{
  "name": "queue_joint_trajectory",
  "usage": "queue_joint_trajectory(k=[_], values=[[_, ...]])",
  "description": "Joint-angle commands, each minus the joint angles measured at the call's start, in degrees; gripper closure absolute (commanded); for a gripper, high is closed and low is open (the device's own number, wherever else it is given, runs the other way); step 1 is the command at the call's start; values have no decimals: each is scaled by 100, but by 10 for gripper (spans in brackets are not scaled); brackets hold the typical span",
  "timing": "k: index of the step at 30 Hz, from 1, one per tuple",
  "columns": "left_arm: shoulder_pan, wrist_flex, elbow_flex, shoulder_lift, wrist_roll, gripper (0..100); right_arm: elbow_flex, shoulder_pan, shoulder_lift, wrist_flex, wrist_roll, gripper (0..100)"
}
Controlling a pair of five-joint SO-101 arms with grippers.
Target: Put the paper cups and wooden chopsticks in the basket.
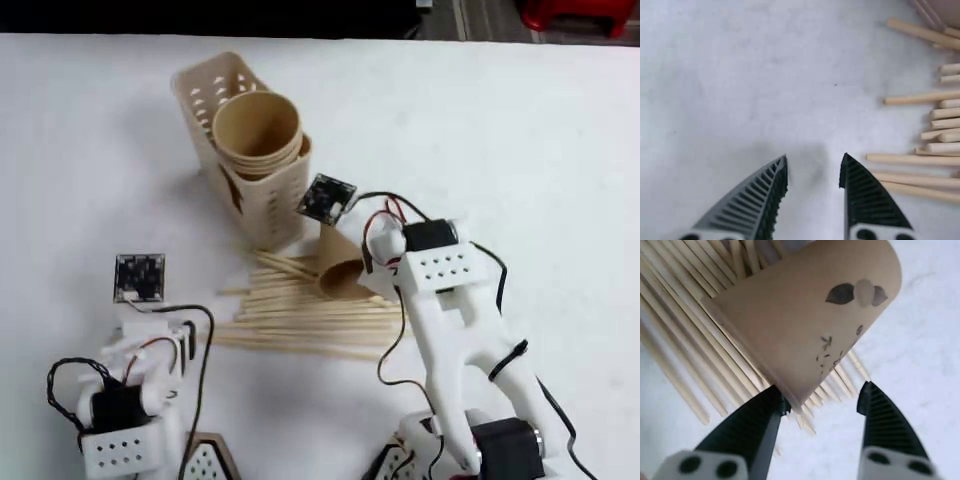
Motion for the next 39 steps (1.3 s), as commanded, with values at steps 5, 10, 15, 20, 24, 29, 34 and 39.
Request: queue_joint_trajectory(k=[5, 10, 15, 20, 24, 29, 34, 39], values=[[84, 44, -26, -57, 70, 819, -35, -136, -57, -637, -695, 847], [84, 44, -26, -57, 70, 819, 141, -127, -31, -1279, -1178, 937], [84, 44, -26, -57, 70, 819, 246, 31, -136, -1534, -1248, 978], [84, 44, -26, -57, 70, 819, 202, 330, -585, -1376, -1248, 979], [84, 44, -26, -57, 70, 819, 202, 382, -1165, -1024, -1248, 979], [84, 44, -26, -57, 70, 819, -193, 382, -1974, -268, -1248, 979], [84, 44, -26, -57, 70, 819, -1424, 382, -2246, 971, -1266, 979], [84, 44, -26, -57, 70, 819, -2752, 347, -2246, 1877, -1521, 979]])
